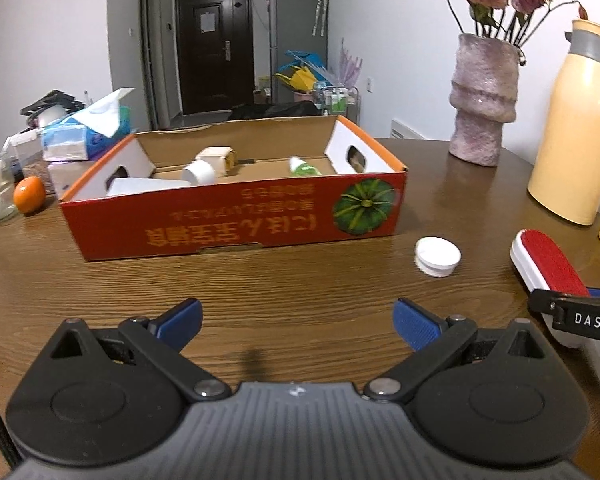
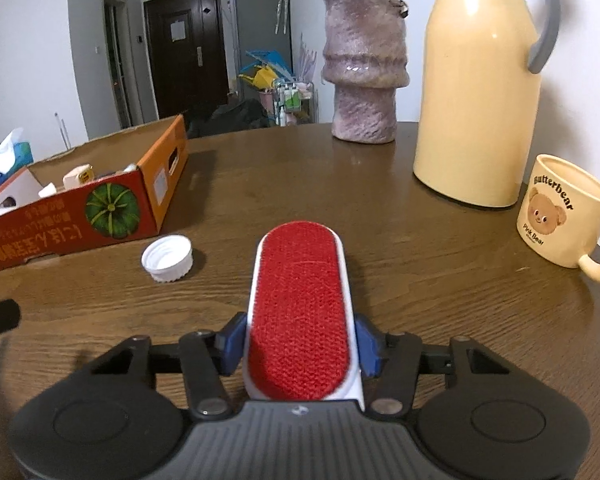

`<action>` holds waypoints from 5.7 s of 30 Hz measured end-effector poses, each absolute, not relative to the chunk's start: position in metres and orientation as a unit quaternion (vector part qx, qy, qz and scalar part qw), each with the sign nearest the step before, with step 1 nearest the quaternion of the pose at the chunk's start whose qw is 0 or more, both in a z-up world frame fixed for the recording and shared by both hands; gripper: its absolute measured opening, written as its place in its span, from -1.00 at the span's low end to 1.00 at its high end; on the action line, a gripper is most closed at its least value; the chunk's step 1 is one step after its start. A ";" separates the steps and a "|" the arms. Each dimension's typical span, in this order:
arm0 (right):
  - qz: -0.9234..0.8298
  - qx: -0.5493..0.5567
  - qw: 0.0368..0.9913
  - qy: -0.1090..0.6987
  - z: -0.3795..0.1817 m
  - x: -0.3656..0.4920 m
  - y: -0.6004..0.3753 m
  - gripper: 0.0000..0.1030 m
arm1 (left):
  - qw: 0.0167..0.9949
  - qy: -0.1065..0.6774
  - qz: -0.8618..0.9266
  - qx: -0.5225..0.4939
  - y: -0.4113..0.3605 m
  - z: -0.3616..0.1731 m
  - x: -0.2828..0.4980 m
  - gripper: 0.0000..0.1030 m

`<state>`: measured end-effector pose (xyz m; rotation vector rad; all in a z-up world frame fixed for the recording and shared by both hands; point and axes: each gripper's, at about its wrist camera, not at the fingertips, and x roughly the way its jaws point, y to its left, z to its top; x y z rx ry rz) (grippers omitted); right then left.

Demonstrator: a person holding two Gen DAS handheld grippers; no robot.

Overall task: Organize rigid objects
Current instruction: 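Move the right tool to the red lint brush and close on it, then grasp the white bottle cap with the left tool while the right tool holds the lint brush, then carry the white cap with the left tool while the right tool carries the lint brush to the box, then lower the white cap and lint brush into the box and open both tools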

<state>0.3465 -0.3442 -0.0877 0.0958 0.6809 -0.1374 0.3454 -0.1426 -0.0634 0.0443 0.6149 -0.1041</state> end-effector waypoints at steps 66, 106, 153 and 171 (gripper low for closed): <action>-0.071 0.040 0.967 0.243 -0.070 0.353 -0.398 0.06 | 0.939 0.316 -0.130 0.047 -0.257 -0.067 0.404 -0.20; -0.003 0.042 0.974 0.223 -0.052 0.368 -0.252 0.06 | 0.964 0.259 -0.051 -0.028 -0.094 -0.016 0.394 -0.20; 0.067 -0.045 0.981 0.176 -0.027 0.523 -0.148 0.06 | 0.970 0.241 0.039 -0.015 -0.013 -0.019 0.520 -0.20; 0.020 -0.093 0.986 0.138 -0.006 0.522 -0.141 0.95 | 0.970 0.234 0.064 -0.014 -0.002 -0.018 0.529 0.94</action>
